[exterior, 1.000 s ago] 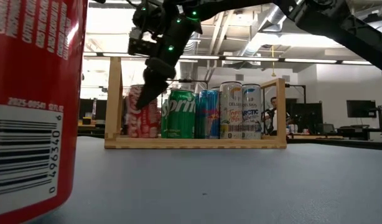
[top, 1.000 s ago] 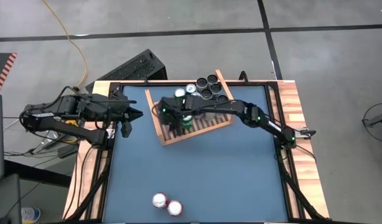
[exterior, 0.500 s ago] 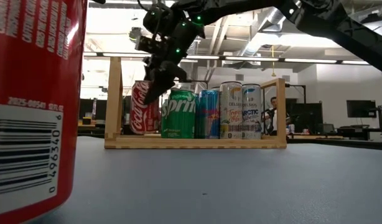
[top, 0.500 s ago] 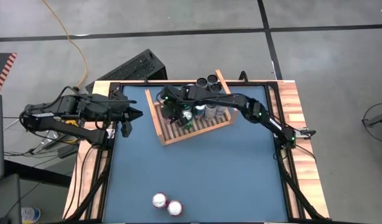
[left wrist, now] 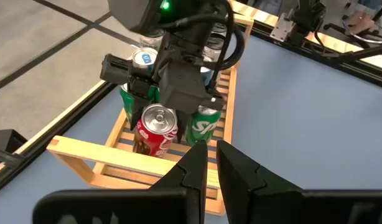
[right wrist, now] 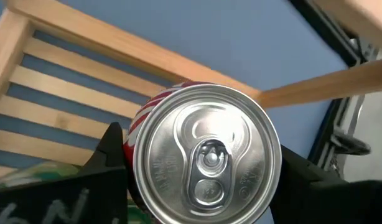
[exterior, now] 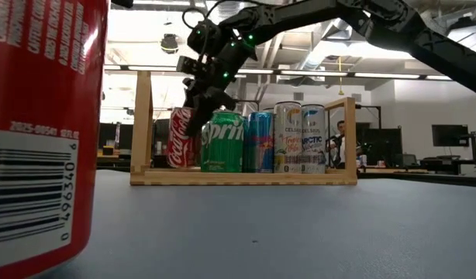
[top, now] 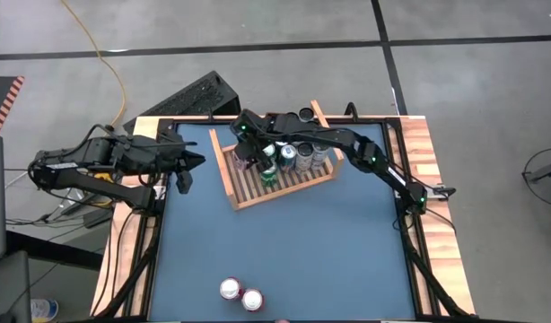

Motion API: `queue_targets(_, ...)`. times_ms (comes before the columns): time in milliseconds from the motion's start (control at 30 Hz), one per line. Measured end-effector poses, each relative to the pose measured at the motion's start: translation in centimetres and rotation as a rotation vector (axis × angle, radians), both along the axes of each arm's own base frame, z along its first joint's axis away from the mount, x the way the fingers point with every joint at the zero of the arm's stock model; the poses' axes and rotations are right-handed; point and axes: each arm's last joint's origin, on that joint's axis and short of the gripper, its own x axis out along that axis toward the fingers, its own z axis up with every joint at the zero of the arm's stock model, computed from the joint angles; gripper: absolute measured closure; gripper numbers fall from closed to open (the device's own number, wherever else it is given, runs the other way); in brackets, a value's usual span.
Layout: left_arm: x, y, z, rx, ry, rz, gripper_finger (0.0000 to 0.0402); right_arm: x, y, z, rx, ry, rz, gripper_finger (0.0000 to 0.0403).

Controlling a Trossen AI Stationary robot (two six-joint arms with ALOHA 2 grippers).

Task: Place canned beverage on shelf
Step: Put the red-white soda can on the shelf

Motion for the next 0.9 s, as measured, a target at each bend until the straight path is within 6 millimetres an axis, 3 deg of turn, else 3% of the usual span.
queue_targets(267,0.0,0.1,0.0,-0.004,-0.009,0.037,0.0378,0.3,-0.1,-0.7,0.021,-0.006,0.012,0.0196)
queue_targets(600,0.0,0.1,0.0,0.0,-0.013,0.059,0.0378,0.2,-0.7,-0.8,0.035,0.0,-0.033,0.0153)
queue_targets(900,0.0,0.2,0.0,0.012,-0.011,0.078,0.0378,0.0,-1.1,-0.9,0.044,0.003,-0.048,0.0148)
